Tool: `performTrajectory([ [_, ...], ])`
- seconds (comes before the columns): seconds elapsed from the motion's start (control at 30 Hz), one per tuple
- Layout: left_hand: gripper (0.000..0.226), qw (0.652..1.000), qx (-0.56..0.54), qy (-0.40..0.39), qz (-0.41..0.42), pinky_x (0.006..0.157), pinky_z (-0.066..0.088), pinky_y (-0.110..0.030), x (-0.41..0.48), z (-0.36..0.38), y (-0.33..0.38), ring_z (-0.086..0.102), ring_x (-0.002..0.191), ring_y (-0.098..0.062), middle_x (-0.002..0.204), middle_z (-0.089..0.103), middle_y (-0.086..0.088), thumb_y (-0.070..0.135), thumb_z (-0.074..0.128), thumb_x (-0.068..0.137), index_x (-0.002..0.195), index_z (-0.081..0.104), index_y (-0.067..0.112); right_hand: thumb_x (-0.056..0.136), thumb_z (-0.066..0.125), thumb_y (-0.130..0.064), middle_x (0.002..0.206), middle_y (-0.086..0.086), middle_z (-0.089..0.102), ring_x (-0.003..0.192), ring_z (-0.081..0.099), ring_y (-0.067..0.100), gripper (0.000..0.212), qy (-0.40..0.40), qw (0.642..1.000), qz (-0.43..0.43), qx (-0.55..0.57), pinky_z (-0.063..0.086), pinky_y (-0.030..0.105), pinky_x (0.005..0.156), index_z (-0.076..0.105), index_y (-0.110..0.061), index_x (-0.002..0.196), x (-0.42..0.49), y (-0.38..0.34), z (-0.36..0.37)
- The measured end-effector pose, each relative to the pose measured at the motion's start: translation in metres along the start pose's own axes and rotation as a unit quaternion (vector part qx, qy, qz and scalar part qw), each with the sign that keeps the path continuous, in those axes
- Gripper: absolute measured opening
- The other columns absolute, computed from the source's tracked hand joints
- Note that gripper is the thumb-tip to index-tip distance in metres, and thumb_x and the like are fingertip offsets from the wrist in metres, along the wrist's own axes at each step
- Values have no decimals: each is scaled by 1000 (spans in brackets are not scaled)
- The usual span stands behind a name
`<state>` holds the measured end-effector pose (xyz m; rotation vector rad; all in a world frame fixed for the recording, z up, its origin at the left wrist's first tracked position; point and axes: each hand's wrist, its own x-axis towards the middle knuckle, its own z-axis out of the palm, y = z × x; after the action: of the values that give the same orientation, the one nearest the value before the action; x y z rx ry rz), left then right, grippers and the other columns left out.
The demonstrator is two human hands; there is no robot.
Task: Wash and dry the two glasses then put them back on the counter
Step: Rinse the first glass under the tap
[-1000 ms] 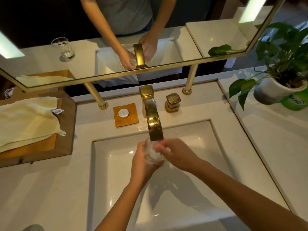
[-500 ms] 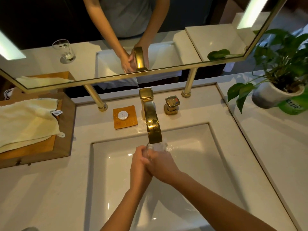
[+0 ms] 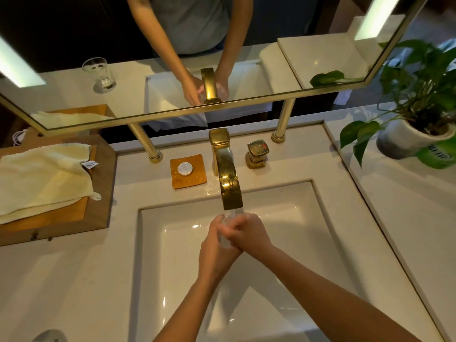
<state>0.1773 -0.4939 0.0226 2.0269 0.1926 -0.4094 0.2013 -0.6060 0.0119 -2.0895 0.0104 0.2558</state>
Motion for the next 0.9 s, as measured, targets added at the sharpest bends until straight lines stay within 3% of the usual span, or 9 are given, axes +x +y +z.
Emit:
performTrajectory([
  [0.1,44,990,-110,-65,-56,71,58,-28,4,-8,-3,63,100,-11,120,61,0,23,66,87,126,48,32,80,64,-37,48,-3,49,46,48,13,37,23,992,109,56,41,27,52,53,-20,49,8,0,7],
  [0.17,33,949,-264,-95,-146,79,57,-31,6,-18,-1,62,105,-18,117,63,-4,26,51,96,128,53,21,85,60,-32,61,3,57,54,54,13,26,-5,970,182,162,43,24,53,62,-13,68,11,-2,-1],
  [0.27,35,893,-388,-73,-216,93,48,-42,12,-24,5,65,99,-28,101,71,-12,31,47,96,114,64,6,93,50,-25,81,12,62,66,64,17,22,-38,879,307,364,49,24,56,62,-7,94,15,-13,-5],
  [0.4,29,850,-439,59,-285,76,49,-36,24,-11,20,62,82,-27,87,67,-14,32,54,91,100,65,6,92,48,-56,111,20,68,99,65,35,59,-28,740,434,512,54,47,80,61,-5,117,21,-18,10],
  [0.47,29,869,-392,71,-294,76,51,-36,28,-7,25,65,86,-27,92,68,-14,35,55,90,100,64,9,93,51,-51,118,22,65,103,64,36,56,-6,756,401,518,54,47,79,57,-5,123,18,-18,9],
  [0.53,28,871,-377,92,-301,79,54,-40,28,-2,28,67,88,-30,91,69,-14,35,59,88,98,65,10,89,60,-42,121,19,62,107,63,35,53,2,813,338,474,55,46,80,50,-11,130,13,-14,3],
  [0.73,27,844,-396,128,-339,49,48,-25,35,-5,25,61,61,-20,76,64,-12,28,59,89,101,62,4,60,70,-64,133,5,52,114,61,25,98,-81,921,203,322,58,39,86,32,-32,144,-11,-14,-1],
  [0.8,30,845,-420,59,-324,45,50,-22,33,-10,21,64,56,-18,76,68,-11,32,57,92,102,64,5,67,65,-67,123,7,62,105,66,22,86,-54,925,210,312,59,38,82,41,-27,139,-9,-16,-6],
  [0.9,28,848,-461,-88,-246,62,60,-29,30,-20,20,72,69,-20,86,75,-15,24,56,93,105,66,2,89,48,-64,112,9,67,102,67,28,52,-72,872,279,396,60,42,76,56,-25,123,0,-17,-22],
])
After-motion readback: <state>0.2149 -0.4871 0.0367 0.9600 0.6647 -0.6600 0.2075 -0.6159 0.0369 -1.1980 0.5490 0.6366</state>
